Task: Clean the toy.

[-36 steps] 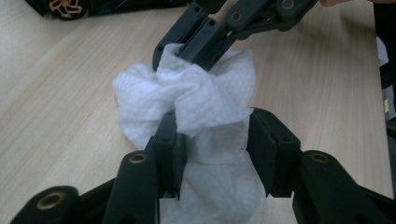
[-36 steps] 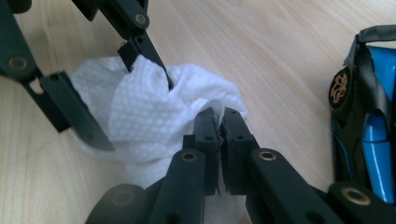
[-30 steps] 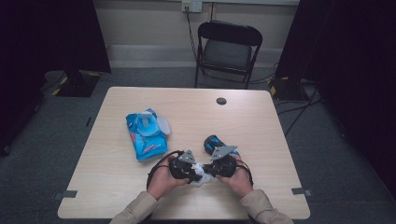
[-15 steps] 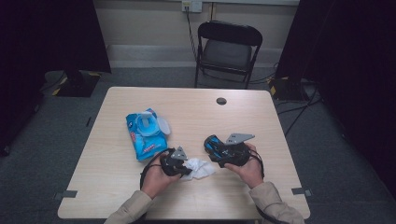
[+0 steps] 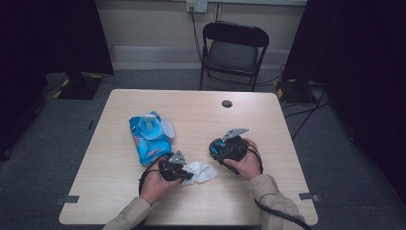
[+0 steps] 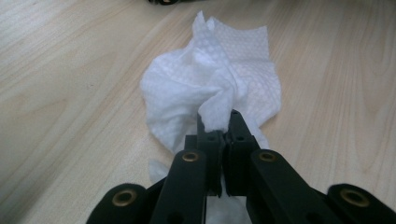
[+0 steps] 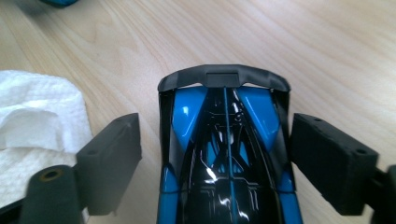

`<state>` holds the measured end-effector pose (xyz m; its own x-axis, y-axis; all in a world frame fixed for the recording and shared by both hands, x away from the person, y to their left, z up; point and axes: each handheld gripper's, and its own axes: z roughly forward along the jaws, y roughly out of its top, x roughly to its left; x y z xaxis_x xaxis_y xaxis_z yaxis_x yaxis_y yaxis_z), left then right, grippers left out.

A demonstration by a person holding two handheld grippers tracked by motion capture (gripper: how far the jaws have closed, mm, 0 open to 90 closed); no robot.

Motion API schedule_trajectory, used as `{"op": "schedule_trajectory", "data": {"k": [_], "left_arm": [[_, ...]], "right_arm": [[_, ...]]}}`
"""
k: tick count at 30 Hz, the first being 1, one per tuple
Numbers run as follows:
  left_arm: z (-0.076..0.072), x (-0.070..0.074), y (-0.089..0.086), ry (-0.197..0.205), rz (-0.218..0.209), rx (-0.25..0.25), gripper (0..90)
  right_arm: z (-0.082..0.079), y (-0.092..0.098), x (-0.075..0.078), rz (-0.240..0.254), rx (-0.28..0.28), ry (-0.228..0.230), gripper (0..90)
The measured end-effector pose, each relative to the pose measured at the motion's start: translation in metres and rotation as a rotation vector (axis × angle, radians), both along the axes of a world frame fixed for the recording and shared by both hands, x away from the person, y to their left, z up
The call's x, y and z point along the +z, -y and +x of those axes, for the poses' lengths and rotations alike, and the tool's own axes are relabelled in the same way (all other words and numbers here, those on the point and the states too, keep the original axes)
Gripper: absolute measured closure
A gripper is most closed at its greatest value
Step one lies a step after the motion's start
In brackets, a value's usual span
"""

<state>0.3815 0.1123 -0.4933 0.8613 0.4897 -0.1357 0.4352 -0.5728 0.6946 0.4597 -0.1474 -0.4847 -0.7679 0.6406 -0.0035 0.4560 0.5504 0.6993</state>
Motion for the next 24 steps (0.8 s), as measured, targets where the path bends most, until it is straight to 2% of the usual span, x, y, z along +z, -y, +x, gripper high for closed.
{"op": "schedule_trajectory", "data": {"k": [7,8,12,14,15,18,24], "left_arm": [[0.001,-0.001,-0.001,-0.002,-0.010,-0.005,87.2],[0.001,-0.001,-0.002,-0.003,-0.012,-0.002,87.2],[0.000,-0.001,-0.002,0.002,-0.010,-0.003,87.2],[0.000,-0.002,-0.002,0.004,-0.014,0.000,87.1],[0.000,-0.002,-0.002,0.003,-0.015,0.000,87.1],[-0.001,-0.002,-0.003,0.006,-0.021,0.003,87.1],[-0.002,-0.002,-0.003,0.007,-0.012,0.005,87.1]], "right_arm": [[0.008,-0.006,-0.010,-0.061,0.007,-0.033,15.5],[0.010,-0.007,-0.012,-0.056,0.003,-0.044,15.0],[0.012,-0.009,-0.013,-0.046,0.005,-0.039,15.5],[0.013,-0.009,-0.013,-0.038,-0.001,-0.035,19.6],[0.012,-0.009,-0.013,-0.025,0.000,-0.027,24.5],[0.011,-0.008,-0.014,-0.016,-0.009,-0.015,25.0],[0.010,-0.008,-0.013,-0.019,-0.019,-0.024,25.4]]}}
